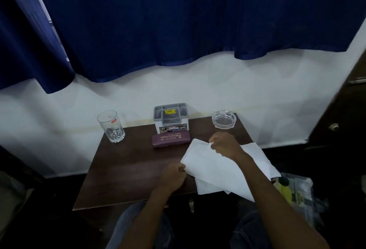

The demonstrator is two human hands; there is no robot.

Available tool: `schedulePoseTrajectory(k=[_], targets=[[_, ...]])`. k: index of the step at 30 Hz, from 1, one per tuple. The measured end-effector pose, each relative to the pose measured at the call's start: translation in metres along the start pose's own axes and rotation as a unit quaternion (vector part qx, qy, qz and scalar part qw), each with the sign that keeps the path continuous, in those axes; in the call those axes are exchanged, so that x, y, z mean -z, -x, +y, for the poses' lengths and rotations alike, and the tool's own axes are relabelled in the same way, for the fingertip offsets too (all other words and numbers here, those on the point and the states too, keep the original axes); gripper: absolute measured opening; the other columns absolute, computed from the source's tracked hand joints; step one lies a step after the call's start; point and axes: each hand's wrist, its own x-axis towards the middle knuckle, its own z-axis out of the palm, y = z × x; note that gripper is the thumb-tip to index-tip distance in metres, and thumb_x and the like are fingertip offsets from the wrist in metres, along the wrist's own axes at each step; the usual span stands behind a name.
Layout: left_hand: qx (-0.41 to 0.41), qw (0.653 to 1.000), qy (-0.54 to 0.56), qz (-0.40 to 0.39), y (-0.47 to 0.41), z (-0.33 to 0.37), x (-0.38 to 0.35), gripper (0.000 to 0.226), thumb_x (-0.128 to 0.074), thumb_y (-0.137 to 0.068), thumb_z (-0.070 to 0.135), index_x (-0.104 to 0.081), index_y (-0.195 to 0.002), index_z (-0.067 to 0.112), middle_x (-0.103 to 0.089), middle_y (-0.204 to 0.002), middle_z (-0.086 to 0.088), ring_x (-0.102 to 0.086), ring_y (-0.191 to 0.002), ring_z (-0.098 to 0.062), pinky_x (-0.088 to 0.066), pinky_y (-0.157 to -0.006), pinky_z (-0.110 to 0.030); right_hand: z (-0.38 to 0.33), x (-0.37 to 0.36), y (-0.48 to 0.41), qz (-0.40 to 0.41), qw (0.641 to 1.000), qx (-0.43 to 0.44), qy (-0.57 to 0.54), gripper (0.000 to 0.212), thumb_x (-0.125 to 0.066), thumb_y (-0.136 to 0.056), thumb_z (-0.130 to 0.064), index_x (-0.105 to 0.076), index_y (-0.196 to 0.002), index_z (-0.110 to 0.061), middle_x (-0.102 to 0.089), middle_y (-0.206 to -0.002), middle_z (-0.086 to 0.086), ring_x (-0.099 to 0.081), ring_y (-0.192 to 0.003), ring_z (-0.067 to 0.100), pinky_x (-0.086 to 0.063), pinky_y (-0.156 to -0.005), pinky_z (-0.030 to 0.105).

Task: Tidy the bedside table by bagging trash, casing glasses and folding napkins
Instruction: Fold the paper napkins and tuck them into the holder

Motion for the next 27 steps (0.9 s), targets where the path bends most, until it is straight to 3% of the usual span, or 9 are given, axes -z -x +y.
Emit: schedulePoseTrajectory(k=[2, 8, 11, 14, 17, 19, 23, 25, 27], targets=[[-0.002, 1.000, 0.006, 0.002, 0.000, 0.000, -0.001, 0.038, -0.053, -0.087, 0.006, -0.057, -0.124, 0.004, -0.058, -0.131, -0.013, -0.054, -0.121, -0.024, -0.040, -0.104, -0.029, 0.005, -0.014, -0.006, -0.020, 0.998, 0.009, 0.066, 0.027, -0.062, -0.078, -0.006, -0.065, -0.104, -0.010, -0.062, -0.118, 0.007, -0.059, -0.106, 0.024, -0.048, -0.085, 0.030], [-0.006, 0.999, 0.034, 0.008, -0.002, 0.003, -0.004, 0.037, -0.048, -0.091, 0.011, -0.055, -0.127, 0.009, -0.056, -0.131, -0.011, -0.054, -0.118, -0.025, -0.041, -0.104, -0.032, 0.010, -0.053, -0.009, -0.175, 0.957, 0.036, 0.229, 0.047, -0.057, -0.086, -0.014, -0.050, -0.132, -0.024, -0.040, -0.145, 0.006, -0.036, -0.134, 0.026, -0.031, -0.112, 0.040], [0.009, 0.998, 0.058, -0.024, -0.003, 0.001, -0.006, 0.037, -0.048, -0.092, 0.017, -0.054, -0.128, 0.009, -0.061, -0.126, -0.015, -0.058, -0.114, -0.030, -0.046, -0.101, -0.037, 0.006, -0.061, -0.010, -0.183, 0.947, 0.037, 0.260, 0.037, -0.055, -0.087, -0.011, -0.055, -0.124, -0.016, -0.048, -0.137, 0.007, -0.044, -0.126, 0.025, -0.038, -0.107, 0.037], [0.024, 0.996, 0.061, -0.053, -0.003, 0.000, -0.006, 0.041, -0.048, -0.093, 0.022, -0.051, -0.131, 0.009, -0.062, -0.122, -0.017, -0.061, -0.108, -0.030, -0.049, -0.097, -0.038, 0.001, -0.061, -0.008, -0.137, 0.949, 0.050, 0.278, 0.024, -0.053, -0.088, -0.013, -0.061, -0.111, -0.008, -0.060, -0.121, 0.009, -0.056, -0.110, 0.026, -0.048, -0.095, 0.036], [0.028, 0.996, 0.061, -0.061, -0.006, -0.002, -0.005, 0.043, -0.048, -0.093, 0.022, -0.048, -0.133, 0.008, -0.064, -0.117, -0.018, -0.063, -0.099, -0.029, -0.050, -0.093, -0.036, 0.002, -0.058, -0.008, -0.084, 0.956, 0.056, 0.276, 0.021, -0.046, -0.090, -0.014, -0.061, -0.101, -0.004, -0.065, -0.108, 0.013, -0.061, -0.099, 0.028, -0.046, -0.078, 0.033], [0.026, 0.996, 0.053, -0.068, -0.007, -0.003, -0.005, 0.043, -0.046, -0.094, 0.021, -0.046, -0.134, 0.008, -0.066, -0.113, -0.016, -0.064, -0.092, -0.027, -0.049, -0.087, -0.032, 0.002, -0.055, -0.010, -0.088, 0.957, 0.053, 0.271, 0.020, -0.049, -0.090, -0.016, -0.060, -0.104, -0.006, -0.063, -0.113, 0.010, -0.060, -0.103, 0.027, -0.047, -0.082, 0.034], [0.019, 0.996, 0.034, -0.080, -0.007, -0.002, -0.005, 0.041, -0.046, -0.093, 0.020, -0.047, -0.133, 0.007, -0.068, -0.109, -0.016, -0.057, -0.077, -0.018, -0.047, -0.080, -0.028, 0.004, -0.056, -0.011, -0.186, 0.943, 0.019, 0.276, 0.033, -0.065, -0.083, -0.023, -0.056, -0.112, -0.012, -0.056, -0.126, 0.005, -0.051, -0.116, 0.025, -0.043, -0.098, 0.038], [0.015, 0.996, 0.032, -0.080, -0.006, -0.002, -0.004, 0.029, -0.046, -0.093, 0.018, -0.058, -0.117, 0.009, -0.068, -0.100, -0.015, -0.055, -0.068, -0.016, -0.050, -0.082, -0.028, 0.006, -0.057, -0.011, -0.159, 0.947, 0.023, 0.279, 0.025, -0.059, -0.085, -0.017, -0.059, -0.108, -0.008, -0.059, -0.121, 0.008, -0.055, -0.112, 0.027, -0.045, -0.094, 0.038], [0.010, 0.996, 0.031, -0.085, -0.007, -0.003, -0.005, 0.026, -0.046, -0.092, 0.016, -0.061, -0.110, 0.007, -0.064, -0.089, -0.010, -0.052, -0.059, -0.011, -0.051, -0.073, -0.026, 0.006, -0.050, -0.013, -0.101, 0.965, 0.031, 0.239, 0.020, -0.050, -0.087, -0.013, -0.064, -0.099, -0.004, -0.065, -0.109, 0.012, -0.061, -0.103, 0.029, -0.049, -0.087, 0.037]])
